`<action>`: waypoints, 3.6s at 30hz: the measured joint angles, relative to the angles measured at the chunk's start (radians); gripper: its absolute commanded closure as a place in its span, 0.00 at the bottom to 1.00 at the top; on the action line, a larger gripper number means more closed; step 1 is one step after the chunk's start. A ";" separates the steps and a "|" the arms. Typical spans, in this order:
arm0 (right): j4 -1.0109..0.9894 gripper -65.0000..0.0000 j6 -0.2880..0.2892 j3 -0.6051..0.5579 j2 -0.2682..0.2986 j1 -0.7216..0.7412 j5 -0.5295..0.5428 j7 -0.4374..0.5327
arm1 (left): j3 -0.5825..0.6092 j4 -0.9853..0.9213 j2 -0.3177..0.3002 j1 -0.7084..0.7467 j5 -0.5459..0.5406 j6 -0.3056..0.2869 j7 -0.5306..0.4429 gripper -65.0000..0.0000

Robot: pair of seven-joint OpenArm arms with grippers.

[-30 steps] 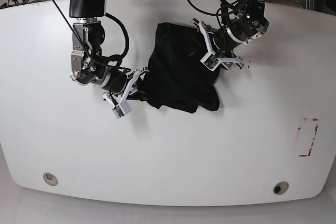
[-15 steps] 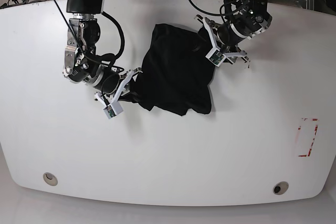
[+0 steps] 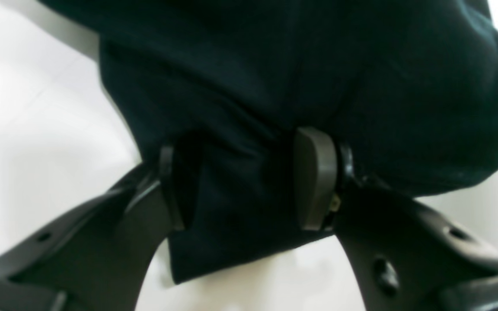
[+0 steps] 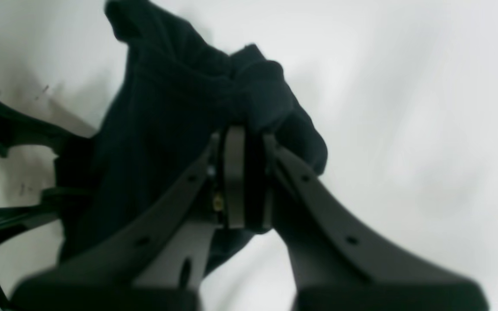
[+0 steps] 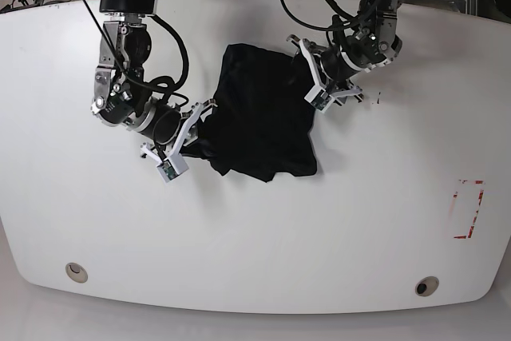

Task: Fold the T-shirt properly
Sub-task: 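Hold the shirt edges with both grippers and pull them apart to straighten, then grasp the shirt's edges with both grippers and fold the bundle over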

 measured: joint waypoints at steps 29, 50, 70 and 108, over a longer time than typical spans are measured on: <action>-0.215 0.87 0.005 0.218 0.031 0.023 -0.003 0.077 | -0.002 -0.096 0.004 -0.018 -0.049 -0.008 -0.073 0.53; -0.080 0.22 -0.001 0.245 0.091 -0.010 0.127 0.002 | 0.003 0.035 0.005 0.002 0.009 -0.007 0.037 0.53; 0.119 0.75 -0.003 -0.027 0.057 -0.217 0.285 -0.127 | 0.005 0.207 0.023 -0.001 0.027 -0.003 0.055 0.53; -0.226 0.74 0.006 -0.400 0.147 -0.205 0.325 0.244 | 0.044 -0.331 0.139 -0.440 0.039 0.165 -0.031 0.52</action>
